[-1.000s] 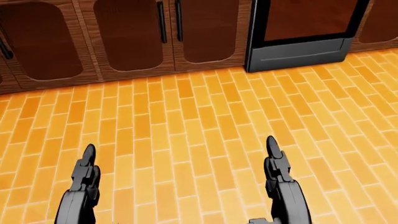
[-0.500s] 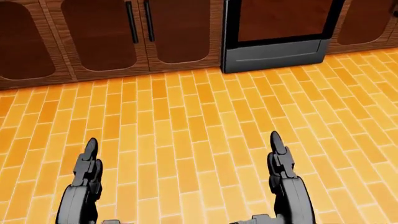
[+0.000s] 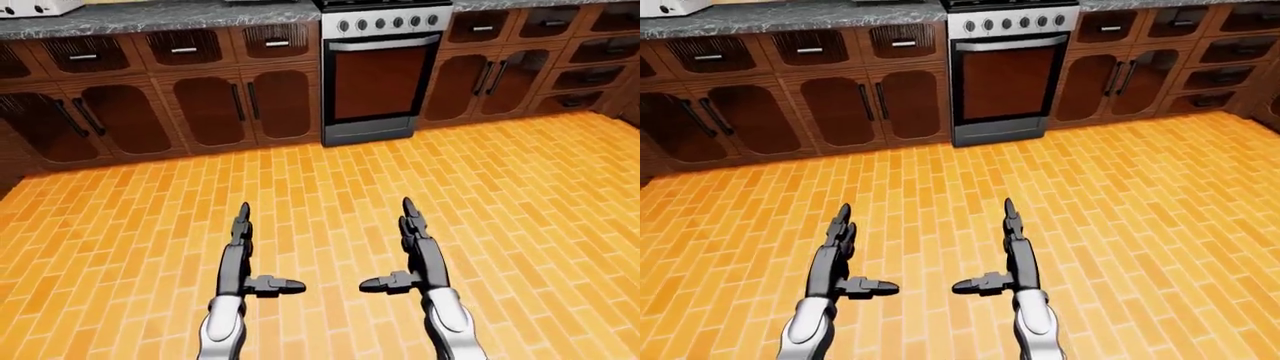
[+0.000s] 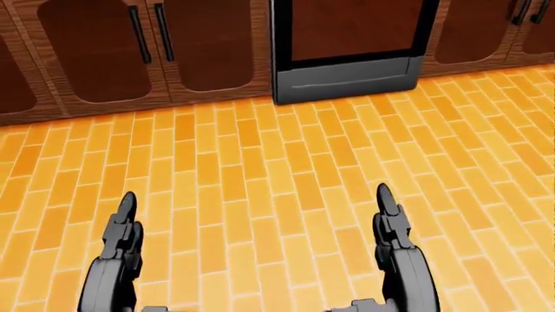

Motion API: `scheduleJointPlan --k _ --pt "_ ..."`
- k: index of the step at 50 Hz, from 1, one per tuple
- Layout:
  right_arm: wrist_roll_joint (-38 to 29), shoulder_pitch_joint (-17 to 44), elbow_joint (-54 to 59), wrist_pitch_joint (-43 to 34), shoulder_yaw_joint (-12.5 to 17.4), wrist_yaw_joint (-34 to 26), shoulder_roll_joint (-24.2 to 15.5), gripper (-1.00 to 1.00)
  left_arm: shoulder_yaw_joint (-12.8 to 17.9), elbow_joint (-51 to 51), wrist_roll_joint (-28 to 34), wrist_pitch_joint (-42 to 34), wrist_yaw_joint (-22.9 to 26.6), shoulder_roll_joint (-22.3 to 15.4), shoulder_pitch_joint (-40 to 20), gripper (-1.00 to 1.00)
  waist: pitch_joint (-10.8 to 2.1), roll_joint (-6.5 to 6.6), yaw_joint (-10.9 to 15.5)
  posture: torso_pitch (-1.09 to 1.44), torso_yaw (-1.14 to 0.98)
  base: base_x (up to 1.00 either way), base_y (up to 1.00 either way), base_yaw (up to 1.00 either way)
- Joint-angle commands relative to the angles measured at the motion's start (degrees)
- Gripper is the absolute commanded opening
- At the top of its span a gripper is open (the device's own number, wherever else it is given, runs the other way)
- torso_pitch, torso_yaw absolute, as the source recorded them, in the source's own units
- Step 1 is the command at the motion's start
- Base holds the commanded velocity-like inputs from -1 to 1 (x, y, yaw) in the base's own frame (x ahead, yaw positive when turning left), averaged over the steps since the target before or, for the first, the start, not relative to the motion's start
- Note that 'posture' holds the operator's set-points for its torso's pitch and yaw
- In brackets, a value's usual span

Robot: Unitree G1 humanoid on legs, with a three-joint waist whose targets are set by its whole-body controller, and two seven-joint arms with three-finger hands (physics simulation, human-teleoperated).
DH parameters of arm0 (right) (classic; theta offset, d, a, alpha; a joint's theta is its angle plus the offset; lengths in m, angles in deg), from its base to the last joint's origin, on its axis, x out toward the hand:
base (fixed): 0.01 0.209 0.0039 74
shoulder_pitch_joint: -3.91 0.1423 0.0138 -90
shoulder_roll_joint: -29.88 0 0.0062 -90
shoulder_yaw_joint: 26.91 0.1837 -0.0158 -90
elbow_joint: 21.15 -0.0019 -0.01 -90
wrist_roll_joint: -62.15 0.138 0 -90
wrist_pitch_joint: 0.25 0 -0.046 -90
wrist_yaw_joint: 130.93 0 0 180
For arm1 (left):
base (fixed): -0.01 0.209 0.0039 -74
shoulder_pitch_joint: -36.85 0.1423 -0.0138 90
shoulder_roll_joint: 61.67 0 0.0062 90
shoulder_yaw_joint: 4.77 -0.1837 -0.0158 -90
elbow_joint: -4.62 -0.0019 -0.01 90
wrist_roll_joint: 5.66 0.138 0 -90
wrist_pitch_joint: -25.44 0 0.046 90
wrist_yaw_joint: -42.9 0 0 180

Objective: Navigate to the stove.

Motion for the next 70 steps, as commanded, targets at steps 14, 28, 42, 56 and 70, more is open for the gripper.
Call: scheduleJointPlan --k 14,28,42,56,70 --pt "0.10 0.54 -2.63 1.51 0.04 0.01 -0.20 1.00 -0.08 2.57 -0.02 1.04 0.00 0.08 -0.57 1.00 -1.37 -7.11 -0.35 0.00 0.00 0.06 -0.51 0.00" --pt "0.11 0.52 -2.87 1.23 0.05 0.01 -0.18 1.00 -0.08 2.57 -0.04 1.01 0.02 0.08 -0.57 1.00 -0.71 -0.69 -0.06 0.00 0.00 0.12 -0.51 0.00" --pt "0.05 0.48 -2.80 1.49 -0.02 -0.03 -0.19 1.00 -0.07 2.58 -0.04 1.01 0.00 0.09 -0.57 1.00 -0.80 -6.61 -0.92 0.00 0.00 0.16 -0.51 0.00" --pt "-0.17 0.62 -2.25 1.68 0.02 -0.02 -0.26 1.00 -0.08 2.58 -0.06 0.98 0.02 0.09 -0.57 1.00 -0.41 -0.27 -0.62 0.00 0.00 0.22 -0.50 0.00" --pt "-0.35 0.50 -2.43 1.55 -0.08 0.02 -0.21 1.00 -0.07 2.58 -0.04 1.00 0.00 0.09 -0.57 1.00 -1.19 -6.29 -1.29 0.00 0.00 0.22 -0.47 0.00"
